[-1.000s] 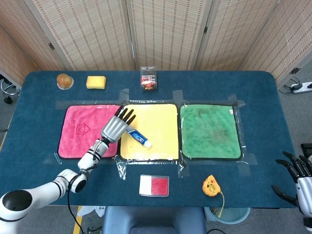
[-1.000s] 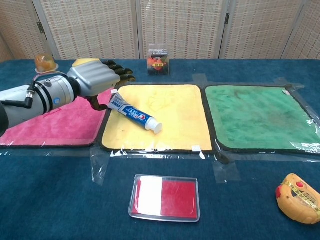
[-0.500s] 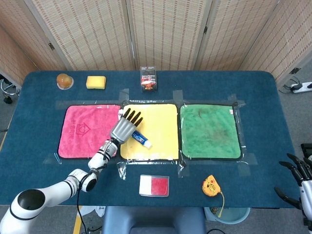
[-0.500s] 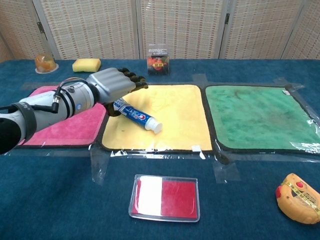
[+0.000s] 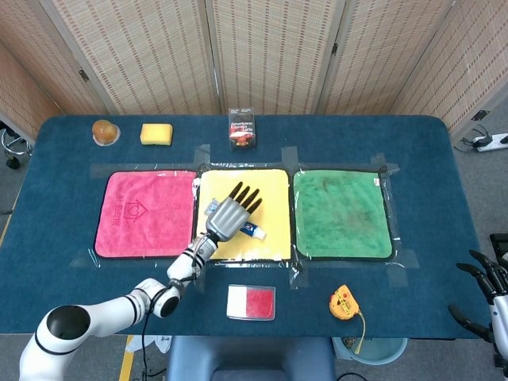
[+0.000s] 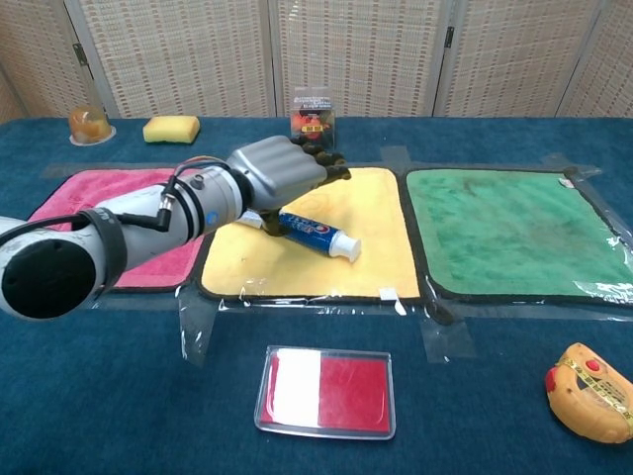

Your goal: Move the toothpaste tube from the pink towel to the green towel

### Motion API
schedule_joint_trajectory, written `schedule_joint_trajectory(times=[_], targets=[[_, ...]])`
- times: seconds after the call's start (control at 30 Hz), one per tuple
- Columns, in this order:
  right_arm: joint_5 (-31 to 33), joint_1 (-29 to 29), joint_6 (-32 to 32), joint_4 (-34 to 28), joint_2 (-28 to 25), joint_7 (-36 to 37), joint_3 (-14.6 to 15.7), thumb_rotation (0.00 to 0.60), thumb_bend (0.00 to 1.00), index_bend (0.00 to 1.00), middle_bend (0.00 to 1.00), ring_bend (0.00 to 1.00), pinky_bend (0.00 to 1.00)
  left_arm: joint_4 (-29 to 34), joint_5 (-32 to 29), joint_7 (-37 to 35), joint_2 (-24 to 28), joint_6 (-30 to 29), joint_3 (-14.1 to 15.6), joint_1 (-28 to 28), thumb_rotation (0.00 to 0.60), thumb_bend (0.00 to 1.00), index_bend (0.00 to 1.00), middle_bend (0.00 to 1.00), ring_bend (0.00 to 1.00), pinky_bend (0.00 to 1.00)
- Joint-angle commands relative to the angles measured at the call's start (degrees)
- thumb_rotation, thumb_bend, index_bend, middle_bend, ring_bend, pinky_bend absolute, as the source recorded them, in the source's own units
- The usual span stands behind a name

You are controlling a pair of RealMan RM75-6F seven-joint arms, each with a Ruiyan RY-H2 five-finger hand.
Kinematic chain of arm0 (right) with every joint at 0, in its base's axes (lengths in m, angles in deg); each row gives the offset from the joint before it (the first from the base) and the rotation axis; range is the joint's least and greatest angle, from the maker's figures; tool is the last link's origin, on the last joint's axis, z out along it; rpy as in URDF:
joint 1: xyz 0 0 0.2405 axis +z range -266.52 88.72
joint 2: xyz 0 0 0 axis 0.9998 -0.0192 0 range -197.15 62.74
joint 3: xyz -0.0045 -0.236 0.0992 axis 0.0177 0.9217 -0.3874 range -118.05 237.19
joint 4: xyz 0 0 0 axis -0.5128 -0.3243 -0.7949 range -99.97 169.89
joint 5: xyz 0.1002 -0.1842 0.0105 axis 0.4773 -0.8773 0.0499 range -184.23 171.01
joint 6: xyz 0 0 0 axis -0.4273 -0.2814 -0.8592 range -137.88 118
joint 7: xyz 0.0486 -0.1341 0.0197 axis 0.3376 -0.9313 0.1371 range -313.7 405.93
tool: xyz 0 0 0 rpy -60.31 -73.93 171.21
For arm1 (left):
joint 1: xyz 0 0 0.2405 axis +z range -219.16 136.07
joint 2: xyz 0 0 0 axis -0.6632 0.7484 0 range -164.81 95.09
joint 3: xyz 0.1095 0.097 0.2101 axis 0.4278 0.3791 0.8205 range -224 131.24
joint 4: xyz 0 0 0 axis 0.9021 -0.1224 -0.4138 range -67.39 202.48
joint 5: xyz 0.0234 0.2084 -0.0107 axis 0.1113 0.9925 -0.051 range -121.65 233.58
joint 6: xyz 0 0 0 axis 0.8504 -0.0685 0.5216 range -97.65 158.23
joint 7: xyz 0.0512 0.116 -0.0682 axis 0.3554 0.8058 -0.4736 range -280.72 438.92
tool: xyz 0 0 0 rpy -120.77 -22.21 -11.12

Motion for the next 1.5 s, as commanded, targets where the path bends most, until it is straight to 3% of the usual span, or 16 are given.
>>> schedule_joint_trajectory(times=[0.03,0.3,0.7,1.03,1.27,1.5], targets=[[-0.1,-0.1,0.1,-0.1,-0.1,-0.1,0.0,0.600,0.21,0.25,0.17,0.18,0.11,1.8,0.3,0.8,-0.4,-1.3,-0.9,-1.1,0.600,0.35,0.02,0.01,0.00,0.01],[-0.7,0.0,0.0,-0.1,-0.4,-0.2,0.2,0.600,0.21,0.25,0.17,0.18,0.11,7.0,-1.5,-2.8,4.5,-4.3,-3.1,1.1,0.600,0.35,0.02,0.01,0.00,0.01],[-7.1,6.4,-6.7,-4.8,-4.6,-6.7,-0.2,0.600,0.21,0.25,0.17,0.18,0.11,19.7,-2.5,-13.8,18.6,-13.3,-3.7,11.6,0.600,0.39,0.06,0.01,0.00,0.01],[-9.6,21.0,-26.0,-11.8,-6.3,-12.4,-3.4,0.600,0.21,0.25,0.17,0.17,0.11,28.1,-2.1,-19.6,29.5,-20.0,-0.7,21.4,0.600,0.42,0.09,0.03,0.01,0.01],[-5.0,33.7,-41.4,-13.7,-4.6,-13.1,-8.4,0.600,0.21,0.25,0.17,0.17,0.11,31.7,0.0,-22.7,34.1,-24.5,1.5,26.8,0.600,0.43,0.11,0.05,0.02,0.01],[2.5,46.2,-55.8,-12.0,0.6,-15.3,-13.2,0.600,0.21,0.19,0.17,0.15,0.11,34.2,2.0,-24.5,37.2,-27.3,2.8,30.2,0.600,0.43,0.12,0.05,0.02,0.01]])
